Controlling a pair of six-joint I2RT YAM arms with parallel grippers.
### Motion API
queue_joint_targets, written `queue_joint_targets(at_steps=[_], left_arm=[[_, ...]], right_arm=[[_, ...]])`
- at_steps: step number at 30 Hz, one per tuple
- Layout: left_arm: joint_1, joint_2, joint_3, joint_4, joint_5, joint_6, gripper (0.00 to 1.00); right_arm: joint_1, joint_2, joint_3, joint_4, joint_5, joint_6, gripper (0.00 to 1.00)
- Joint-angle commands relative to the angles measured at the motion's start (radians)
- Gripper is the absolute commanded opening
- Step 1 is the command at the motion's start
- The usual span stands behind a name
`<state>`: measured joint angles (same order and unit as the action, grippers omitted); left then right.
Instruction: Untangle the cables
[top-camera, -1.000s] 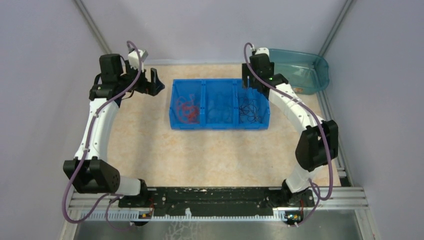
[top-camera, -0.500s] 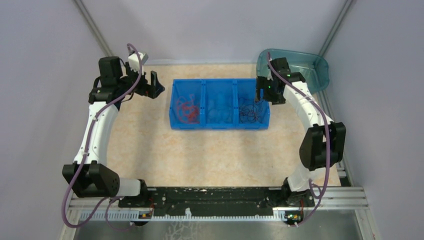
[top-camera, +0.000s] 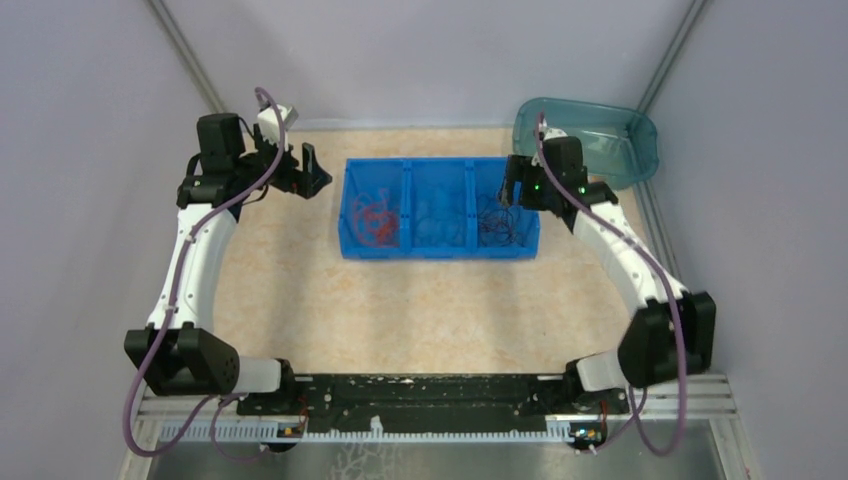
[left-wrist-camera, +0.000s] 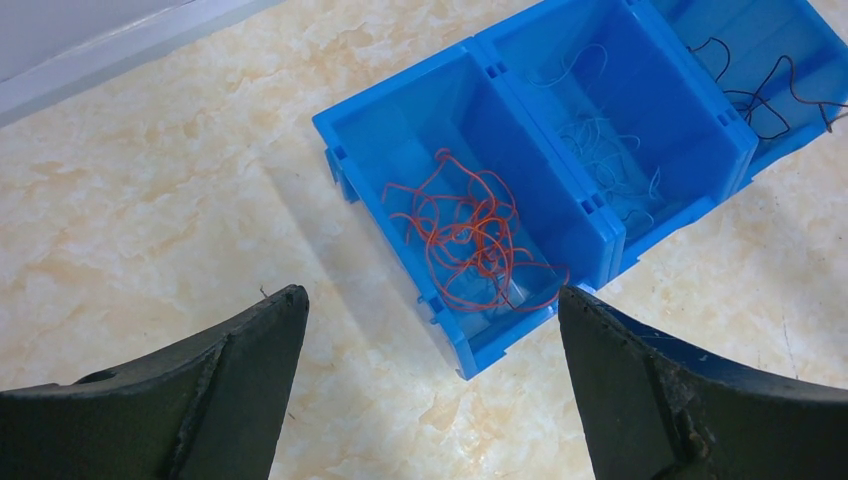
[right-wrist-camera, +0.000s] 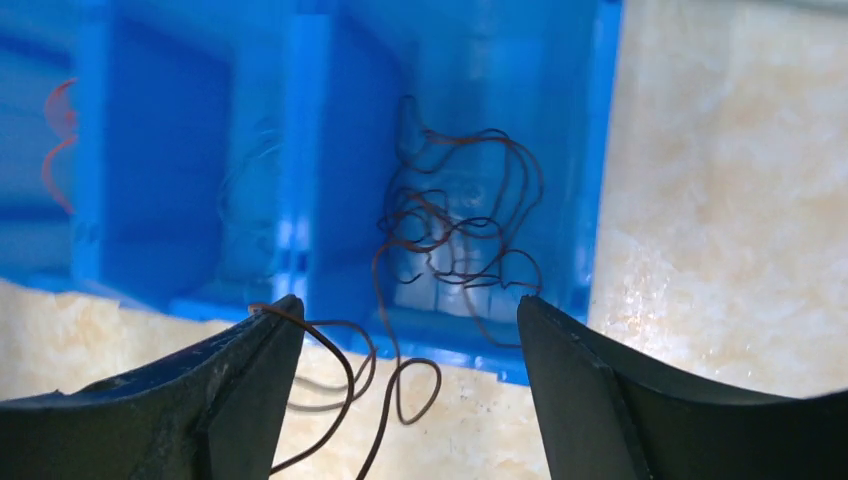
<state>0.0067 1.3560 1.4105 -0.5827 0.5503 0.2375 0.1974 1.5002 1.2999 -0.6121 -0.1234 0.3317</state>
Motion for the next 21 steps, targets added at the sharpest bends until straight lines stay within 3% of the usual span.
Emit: queue_joint_targets(at_steps=[1, 5, 12, 18, 21], left_arm=[[0.006, -0.032, 0.007, 0.015, 0.041, 0.014, 1.0], [0.006, -0.027, 0.009, 0.022, 0.092, -0.001, 1.0], [-0.032, -0.061, -0.07, 0.128, 0.301, -0.033, 1.0], [-0.322, -0.046, -0.044, 0.112, 0.273, 0.177, 1.0], [-0.44, 0.024, 0.031, 0.144, 0.255, 0.201, 1.0]], right_arm=[[0.09, -0.314, -0.193, 0.461, 0.156, -0.109, 0.79], [0.074, -0.427, -0.389, 0.775, 0.081, -0.088, 0.75], [0.074, -0.486, -0.536, 0.955, 0.036, -0.063, 0.72], [0.074, -0.493, -0.508, 0.889, -0.019, -0.054, 0.72], [0.073, -0.511, -0.508, 0.868, -0.011, -0.037, 0.72]])
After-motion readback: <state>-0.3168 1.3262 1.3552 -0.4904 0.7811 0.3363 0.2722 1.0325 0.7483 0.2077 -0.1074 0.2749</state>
